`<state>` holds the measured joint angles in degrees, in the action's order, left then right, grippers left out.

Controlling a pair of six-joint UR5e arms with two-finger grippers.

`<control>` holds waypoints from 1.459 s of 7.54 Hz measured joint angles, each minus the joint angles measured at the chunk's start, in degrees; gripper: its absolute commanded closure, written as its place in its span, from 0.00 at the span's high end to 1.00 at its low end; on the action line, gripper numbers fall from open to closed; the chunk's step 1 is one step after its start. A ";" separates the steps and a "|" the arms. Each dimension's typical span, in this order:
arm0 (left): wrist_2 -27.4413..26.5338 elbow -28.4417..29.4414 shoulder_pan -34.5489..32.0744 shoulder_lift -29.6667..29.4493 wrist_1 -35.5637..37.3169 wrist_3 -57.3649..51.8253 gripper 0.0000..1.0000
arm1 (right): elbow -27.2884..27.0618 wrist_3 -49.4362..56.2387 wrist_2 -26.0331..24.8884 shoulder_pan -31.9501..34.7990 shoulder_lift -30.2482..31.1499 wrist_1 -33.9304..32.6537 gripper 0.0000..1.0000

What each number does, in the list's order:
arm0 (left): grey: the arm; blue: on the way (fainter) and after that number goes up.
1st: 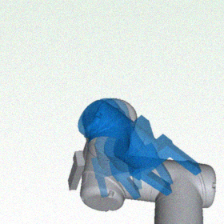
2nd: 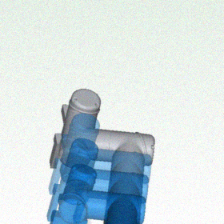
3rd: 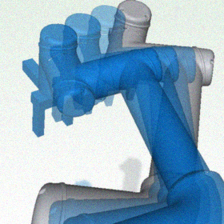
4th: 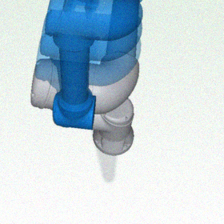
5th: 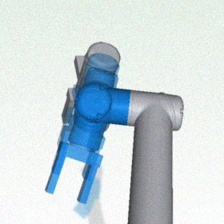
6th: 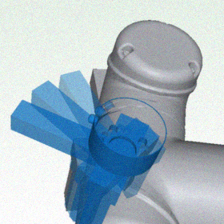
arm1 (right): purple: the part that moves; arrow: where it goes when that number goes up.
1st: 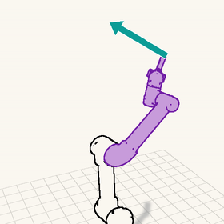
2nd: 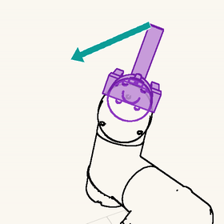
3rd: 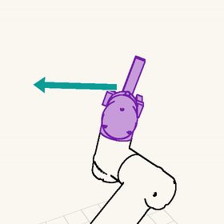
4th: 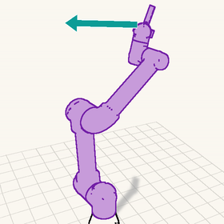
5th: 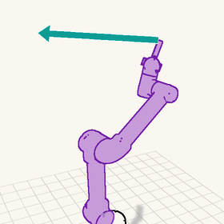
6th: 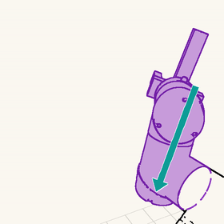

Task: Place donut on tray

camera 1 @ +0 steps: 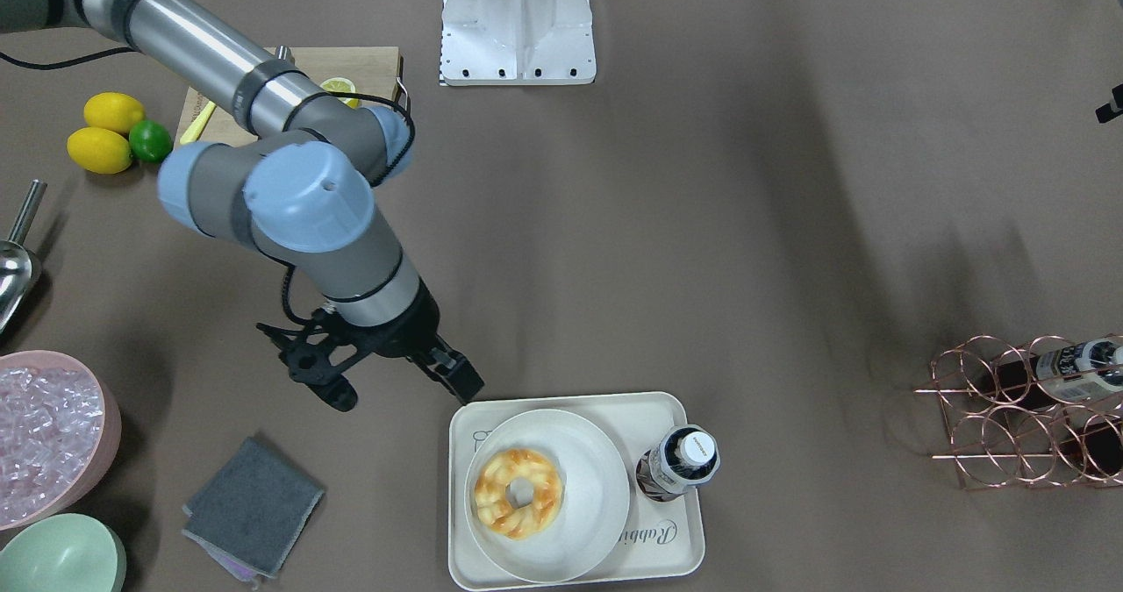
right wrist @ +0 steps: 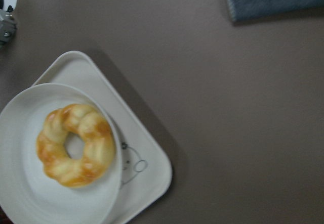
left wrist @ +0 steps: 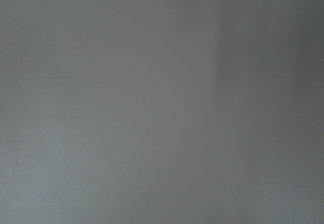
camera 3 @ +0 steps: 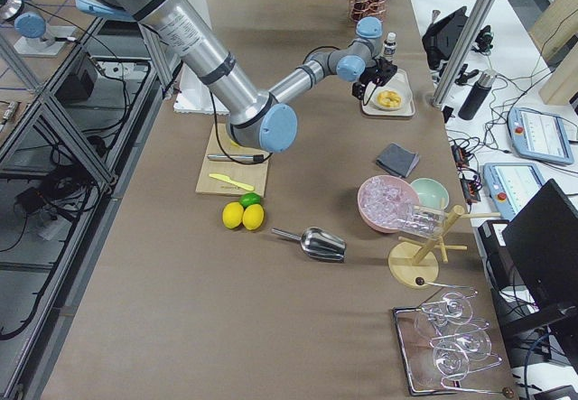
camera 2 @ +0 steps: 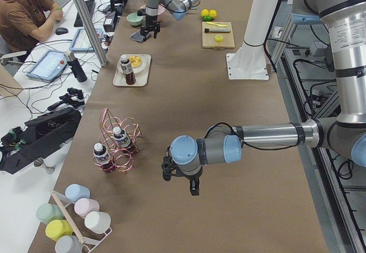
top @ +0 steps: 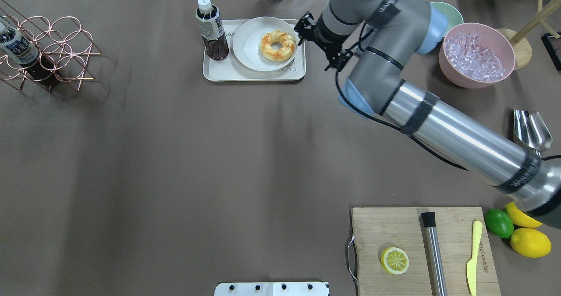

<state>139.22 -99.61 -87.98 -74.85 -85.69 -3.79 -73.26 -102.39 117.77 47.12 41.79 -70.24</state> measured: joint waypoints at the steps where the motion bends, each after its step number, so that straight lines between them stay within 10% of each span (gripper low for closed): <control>1: 0.00 0.00 0.00 -0.02 -0.01 0.01 0.98 | -7.52 6.29 1.71 1.40 5.93 -4.35 1.00; 5: 0.00 0.38 0.00 -0.19 -0.09 -0.07 0.98 | -24.14 43.02 14.33 13.47 31.78 -10.48 1.00; 11: -0.07 0.43 0.00 -0.12 -0.09 -0.08 0.98 | -26.57 84.01 17.48 30.94 57.36 -10.52 1.00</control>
<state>139.15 -99.18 -87.98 -74.97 -85.78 -3.87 -99.83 -18.38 135.26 78.06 99.15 -80.76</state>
